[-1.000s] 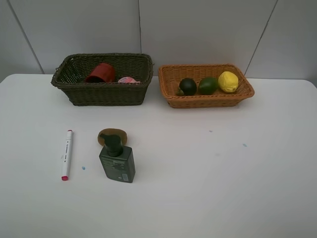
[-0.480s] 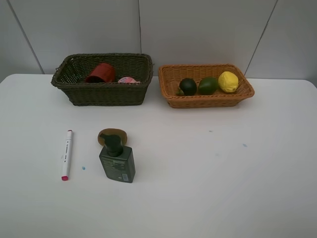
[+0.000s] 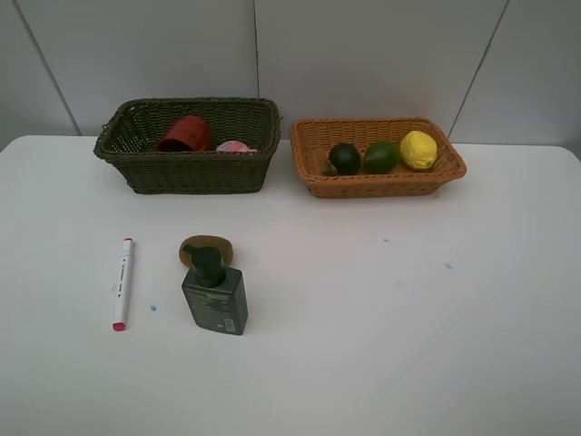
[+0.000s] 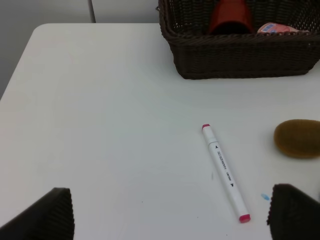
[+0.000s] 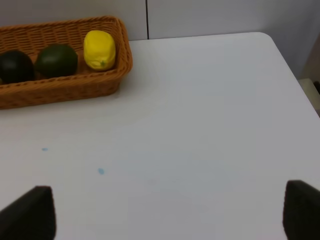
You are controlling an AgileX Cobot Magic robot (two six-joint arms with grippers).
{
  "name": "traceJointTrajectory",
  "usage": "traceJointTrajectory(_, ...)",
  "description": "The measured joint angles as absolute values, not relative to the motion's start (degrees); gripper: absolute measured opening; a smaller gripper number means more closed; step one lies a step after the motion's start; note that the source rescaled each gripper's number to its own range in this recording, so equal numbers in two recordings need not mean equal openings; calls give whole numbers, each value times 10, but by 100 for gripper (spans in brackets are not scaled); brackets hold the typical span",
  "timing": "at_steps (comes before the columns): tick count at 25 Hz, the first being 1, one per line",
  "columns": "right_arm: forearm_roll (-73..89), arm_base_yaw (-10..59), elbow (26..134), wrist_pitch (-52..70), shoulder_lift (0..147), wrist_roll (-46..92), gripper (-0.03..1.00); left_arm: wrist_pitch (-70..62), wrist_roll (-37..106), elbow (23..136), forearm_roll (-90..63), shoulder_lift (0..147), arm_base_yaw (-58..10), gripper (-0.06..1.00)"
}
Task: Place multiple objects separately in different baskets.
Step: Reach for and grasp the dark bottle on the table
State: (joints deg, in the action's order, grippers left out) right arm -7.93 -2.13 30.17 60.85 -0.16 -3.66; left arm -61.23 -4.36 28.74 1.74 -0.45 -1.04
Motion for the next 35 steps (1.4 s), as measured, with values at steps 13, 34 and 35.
traceJointTrajectory(13, -79, -21, 302, 609, -2, -37, 99, -612, -44, 287, 17, -4, -10, 100)
traceJointTrajectory(34, -80, -21, 302, 609, -2, -37, 99, -612, -44, 287, 17, -4, -10, 100)
traceJointTrajectory(35, -80, -21, 302, 609, -2, -37, 99, -612, -44, 287, 17, -4, -10, 100)
